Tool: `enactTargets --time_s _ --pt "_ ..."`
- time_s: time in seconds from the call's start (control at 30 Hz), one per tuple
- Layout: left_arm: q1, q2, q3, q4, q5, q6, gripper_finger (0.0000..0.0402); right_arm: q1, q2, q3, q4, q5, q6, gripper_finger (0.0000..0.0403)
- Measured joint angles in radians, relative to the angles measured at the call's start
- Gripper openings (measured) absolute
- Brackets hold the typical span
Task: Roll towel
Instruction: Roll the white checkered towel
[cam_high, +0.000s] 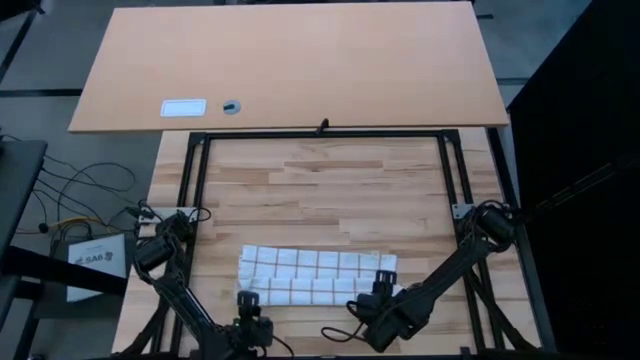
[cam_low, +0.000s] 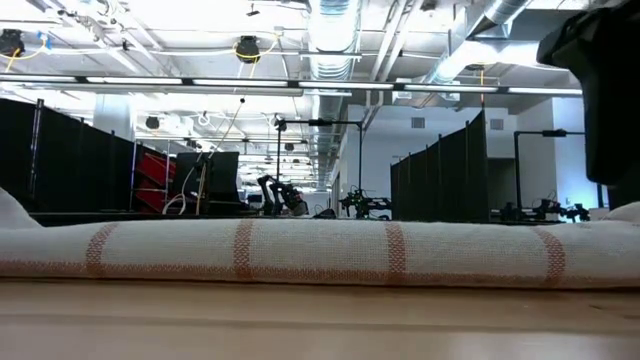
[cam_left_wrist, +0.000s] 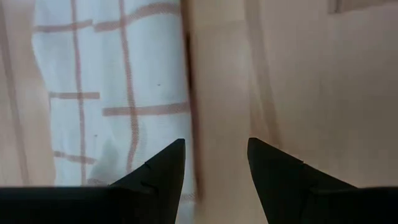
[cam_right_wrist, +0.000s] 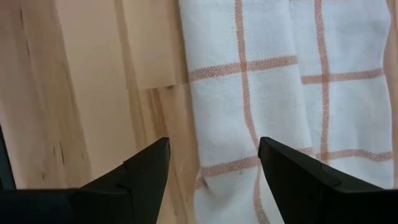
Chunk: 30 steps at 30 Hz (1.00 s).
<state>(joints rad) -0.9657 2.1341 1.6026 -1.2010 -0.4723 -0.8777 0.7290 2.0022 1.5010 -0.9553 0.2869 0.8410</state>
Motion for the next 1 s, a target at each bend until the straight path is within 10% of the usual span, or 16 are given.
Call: enactTargets --time_s 1.0 --pt "0.056 0.000 -0.165 0.042 -0.057 -0.111 0.0160 -0.003 0.063 -0.085 0.106 0.018 -0.131 0.0235"
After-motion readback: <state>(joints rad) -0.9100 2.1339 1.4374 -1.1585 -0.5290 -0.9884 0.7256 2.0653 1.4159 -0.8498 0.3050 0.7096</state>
